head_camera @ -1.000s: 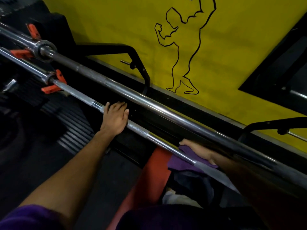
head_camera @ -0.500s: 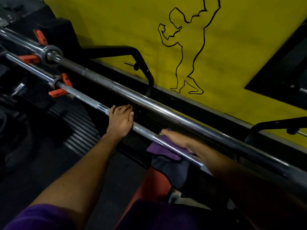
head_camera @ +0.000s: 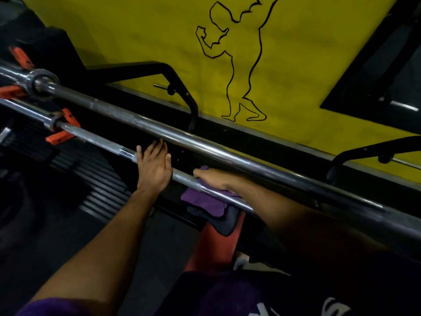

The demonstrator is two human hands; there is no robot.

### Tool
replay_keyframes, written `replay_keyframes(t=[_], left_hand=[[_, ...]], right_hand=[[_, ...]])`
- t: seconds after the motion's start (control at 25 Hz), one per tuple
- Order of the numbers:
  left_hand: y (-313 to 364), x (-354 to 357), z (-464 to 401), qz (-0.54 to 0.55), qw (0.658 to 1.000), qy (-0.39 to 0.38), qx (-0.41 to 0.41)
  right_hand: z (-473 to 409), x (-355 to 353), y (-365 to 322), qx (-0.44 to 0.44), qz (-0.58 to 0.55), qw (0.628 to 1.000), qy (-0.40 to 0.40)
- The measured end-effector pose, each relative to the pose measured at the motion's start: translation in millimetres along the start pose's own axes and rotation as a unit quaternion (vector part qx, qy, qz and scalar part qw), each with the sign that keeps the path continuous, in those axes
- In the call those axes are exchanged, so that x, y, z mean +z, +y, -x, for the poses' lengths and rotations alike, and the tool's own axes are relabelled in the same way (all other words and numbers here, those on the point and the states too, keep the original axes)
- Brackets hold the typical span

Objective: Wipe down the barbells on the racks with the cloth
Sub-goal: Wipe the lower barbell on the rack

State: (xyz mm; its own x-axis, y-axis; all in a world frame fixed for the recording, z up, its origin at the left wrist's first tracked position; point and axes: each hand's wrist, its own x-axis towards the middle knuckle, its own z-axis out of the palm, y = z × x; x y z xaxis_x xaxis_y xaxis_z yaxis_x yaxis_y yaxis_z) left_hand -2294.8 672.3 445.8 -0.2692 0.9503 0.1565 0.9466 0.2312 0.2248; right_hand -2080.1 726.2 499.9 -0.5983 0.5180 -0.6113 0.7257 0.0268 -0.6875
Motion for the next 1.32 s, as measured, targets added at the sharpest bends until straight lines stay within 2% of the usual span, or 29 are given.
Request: replay_keyframes(t=[0.08, 0.2, 0.32, 0.44, 0.56, 0.64, 0.72, 0.8, 0.88, 1.0, 1.08, 1.16, 1.24, 1.32], left_hand=[[0, 0, 0, 0.005, 1.000, 0.006, -0.014], [7, 4, 6, 0.026, 0.997, 0.035, -0.070], [15, 4, 13, 0.074, 0.987, 0.056, -0.133], [14, 4, 12, 0.071, 0.987, 0.044, -0.138], [8, 1, 6, 0.068, 0.991, 0.004, -0.112], [-1, -5, 2, 0.050, 0.993, -0.036, -0.100], [-10, -10, 7, 0.058, 0.993, -0.065, -0.080], [-4, -15, 28, 0.156, 0.983, -0.059, -0.071], [14, -10, 71, 0.243, 0.969, -0.020, -0.047], [49, 15, 153, 0.301, 0.954, 0.002, 0.001], [72, 28, 204, 0.343, 0.939, -0.001, -0.019], [91, 30, 245, 0.364, 0.931, -0.001, -0.037], [106, 28, 277, 0.346, 0.937, 0.008, -0.047], [118, 25, 298, 0.309, 0.950, 0.012, -0.052]], right_hand=[[5, 0, 8, 0.005, 0.031, 0.999, 0.000], [40, -12, 65, 0.005, 0.076, 0.997, 0.004], [78, -24, 122, 0.041, 0.060, 0.997, 0.028], [78, -23, 115, 0.065, 0.063, 0.995, 0.033], [50, -6, 54, -0.004, 0.112, 0.993, 0.048], [32, 10, 21, -0.024, 0.163, 0.982, 0.088], [30, 24, 12, -0.083, 0.196, 0.967, 0.141], [42, 30, 24, -0.162, 0.218, 0.948, 0.168], [59, 35, 48, -0.195, 0.248, 0.928, 0.199], [90, 54, 83, -0.255, 0.321, 0.878, 0.248], [109, 67, 105, -0.302, 0.324, 0.860, 0.253], [126, 79, 117, -0.341, 0.268, 0.876, 0.212], [144, 90, 125, -0.315, 0.150, 0.932, 0.095], [156, 96, 137, -0.280, 0.097, 0.955, -0.027]])
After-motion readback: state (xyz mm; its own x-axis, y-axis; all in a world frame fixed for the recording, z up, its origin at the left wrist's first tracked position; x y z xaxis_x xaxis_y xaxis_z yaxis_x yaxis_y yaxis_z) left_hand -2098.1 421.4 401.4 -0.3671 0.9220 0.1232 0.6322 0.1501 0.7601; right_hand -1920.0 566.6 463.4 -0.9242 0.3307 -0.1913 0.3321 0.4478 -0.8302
